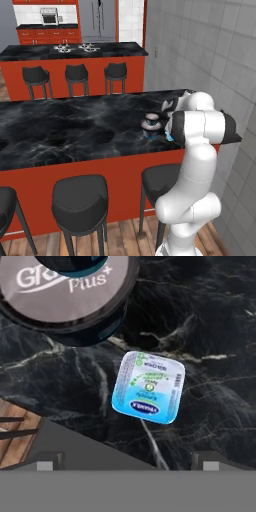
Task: Stack the yogurt containers by placing the smaller containers on top of the larger containers.
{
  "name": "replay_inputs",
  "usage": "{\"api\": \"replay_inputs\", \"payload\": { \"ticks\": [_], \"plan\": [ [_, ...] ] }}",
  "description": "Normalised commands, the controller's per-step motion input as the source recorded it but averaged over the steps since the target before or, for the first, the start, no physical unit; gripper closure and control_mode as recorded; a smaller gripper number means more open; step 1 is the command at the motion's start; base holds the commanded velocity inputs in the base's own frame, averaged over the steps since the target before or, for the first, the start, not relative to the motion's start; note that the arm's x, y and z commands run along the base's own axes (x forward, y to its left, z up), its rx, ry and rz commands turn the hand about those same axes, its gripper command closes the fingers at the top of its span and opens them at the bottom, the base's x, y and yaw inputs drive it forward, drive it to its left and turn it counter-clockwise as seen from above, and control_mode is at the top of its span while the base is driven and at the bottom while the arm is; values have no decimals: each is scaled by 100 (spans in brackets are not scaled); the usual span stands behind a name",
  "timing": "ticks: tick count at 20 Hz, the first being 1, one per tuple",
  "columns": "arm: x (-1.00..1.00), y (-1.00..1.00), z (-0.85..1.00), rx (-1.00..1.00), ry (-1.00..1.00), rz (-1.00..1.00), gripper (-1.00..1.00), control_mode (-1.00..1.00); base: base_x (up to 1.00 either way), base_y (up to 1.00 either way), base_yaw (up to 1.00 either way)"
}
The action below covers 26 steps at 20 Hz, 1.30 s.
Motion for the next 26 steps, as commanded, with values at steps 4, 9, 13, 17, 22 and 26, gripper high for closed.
{"api": "replay_inputs", "payload": {
  "ticks": [4,9,13,17,22,26],
  "plan": [
    [4,4,-12,0,0,0,-100,-100,0,0,0],
    [19,0,-7,0,0,0,-100,-100,0,0,0],
    [27,0,-12,0,0,0,-100,-100,0,0,0],
    [28,0,-10,0,0,0,-100,-100,0,0,0],
    [20,0,-9,0,0,0,-100,-100,0,0,0],
    [9,0,-11,0,0,0,-100,-100,0,0,0]
  ]
}}
